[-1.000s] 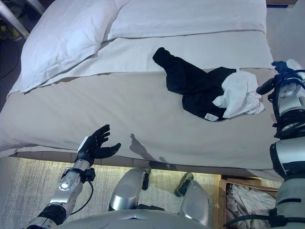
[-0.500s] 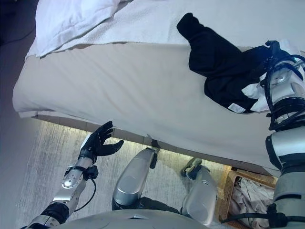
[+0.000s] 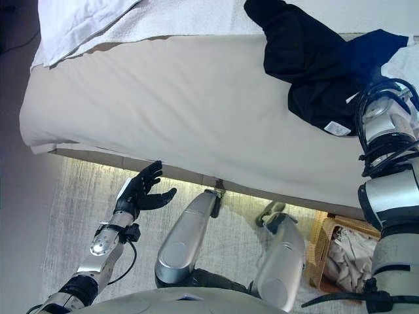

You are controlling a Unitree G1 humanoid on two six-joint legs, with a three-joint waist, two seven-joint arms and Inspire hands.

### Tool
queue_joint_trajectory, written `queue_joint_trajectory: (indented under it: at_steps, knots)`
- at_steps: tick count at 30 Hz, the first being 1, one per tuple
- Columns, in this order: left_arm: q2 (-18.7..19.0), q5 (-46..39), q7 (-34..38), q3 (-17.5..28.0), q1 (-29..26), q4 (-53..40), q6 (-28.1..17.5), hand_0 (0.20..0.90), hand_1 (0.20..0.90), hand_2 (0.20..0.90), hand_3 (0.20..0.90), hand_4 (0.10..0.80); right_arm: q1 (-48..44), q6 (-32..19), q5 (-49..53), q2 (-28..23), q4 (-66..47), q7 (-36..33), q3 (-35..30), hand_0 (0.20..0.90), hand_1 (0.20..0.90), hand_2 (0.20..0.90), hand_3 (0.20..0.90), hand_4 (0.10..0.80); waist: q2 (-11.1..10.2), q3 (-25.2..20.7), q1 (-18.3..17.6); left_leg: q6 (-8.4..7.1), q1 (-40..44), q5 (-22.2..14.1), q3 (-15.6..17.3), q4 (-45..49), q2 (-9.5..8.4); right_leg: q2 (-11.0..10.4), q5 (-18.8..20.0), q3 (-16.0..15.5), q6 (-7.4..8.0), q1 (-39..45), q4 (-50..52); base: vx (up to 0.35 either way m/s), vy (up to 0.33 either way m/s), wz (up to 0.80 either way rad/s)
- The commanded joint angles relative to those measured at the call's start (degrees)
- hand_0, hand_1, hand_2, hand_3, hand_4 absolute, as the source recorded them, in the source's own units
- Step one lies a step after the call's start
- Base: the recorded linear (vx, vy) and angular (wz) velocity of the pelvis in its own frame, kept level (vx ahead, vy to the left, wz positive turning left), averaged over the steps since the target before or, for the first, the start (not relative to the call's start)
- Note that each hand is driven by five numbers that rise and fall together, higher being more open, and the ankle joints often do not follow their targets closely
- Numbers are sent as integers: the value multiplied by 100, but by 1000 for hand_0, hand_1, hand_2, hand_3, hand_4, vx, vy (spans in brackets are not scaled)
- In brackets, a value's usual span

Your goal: Pick up the clothes from the bed and place them into the basket

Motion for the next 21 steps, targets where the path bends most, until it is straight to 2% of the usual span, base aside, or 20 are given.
queue_joint_trajectory:
  at_steps: [1, 12, 21]
  knots:
    - [324, -177, 140, 87, 286, -609, -481, 900, 900, 900, 900, 800, -647, -285, -219, -722, -173, -607, 171, 900, 900, 900, 900, 800, 88, -172, 9, -12, -143, -205, 138, 97, 20, 304, -269, 143, -24, 283, 361, 9, 5, -7]
    - [323, -302, 192, 65, 274, -673, -396, 900, 900, 900, 900, 800, -847, -962, -189, -611, -1040, -950, 368, 900, 900, 900, 900, 800, 95, -172, 29, -47, -126, -175, 146, 24, 39, 256, -308, 127, -25, 251, 393, 3, 15, -6]
    - [312, -234, 15, 166, 420, -616, -416, 900, 900, 900, 900, 800, -968, -1078, -172, -384, -1873, -1341, 378, 900, 900, 900, 900, 800, 72, -172, 173, -43, -48, -221, 61, 35, -35, 171, -345, 13, -13, 392, 422, 42, 8, 8]
